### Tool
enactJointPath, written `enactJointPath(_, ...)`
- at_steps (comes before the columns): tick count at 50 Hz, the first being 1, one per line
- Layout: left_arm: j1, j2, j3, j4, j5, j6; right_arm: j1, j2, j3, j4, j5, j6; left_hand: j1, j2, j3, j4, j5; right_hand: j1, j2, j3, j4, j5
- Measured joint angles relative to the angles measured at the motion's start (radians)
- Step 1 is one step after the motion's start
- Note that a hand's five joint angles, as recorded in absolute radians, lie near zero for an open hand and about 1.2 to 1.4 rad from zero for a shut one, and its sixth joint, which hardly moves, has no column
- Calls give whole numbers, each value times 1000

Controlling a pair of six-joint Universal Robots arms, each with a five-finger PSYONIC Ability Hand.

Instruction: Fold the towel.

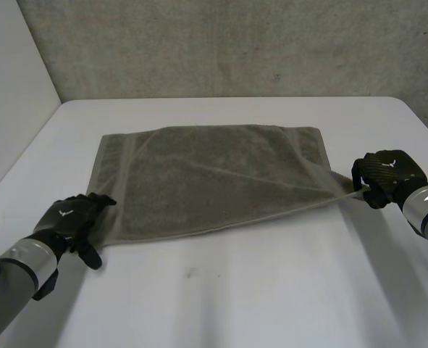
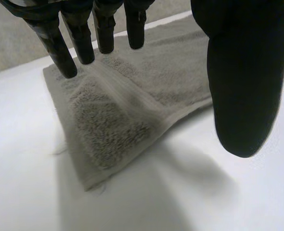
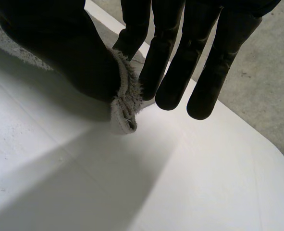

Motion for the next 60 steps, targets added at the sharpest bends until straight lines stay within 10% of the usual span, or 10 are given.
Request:
enactJointPath(28, 12, -121, -12, 240, -1, 155, 3, 0, 8, 1, -1, 4, 402, 401, 401, 401, 399, 0, 0, 0, 0, 1)
enactJointPath(60, -18, -151, 14, 218, -4, 154, 2, 15, 5, -3, -2, 0, 283, 276, 279, 273, 274, 0, 0, 0, 3, 2)
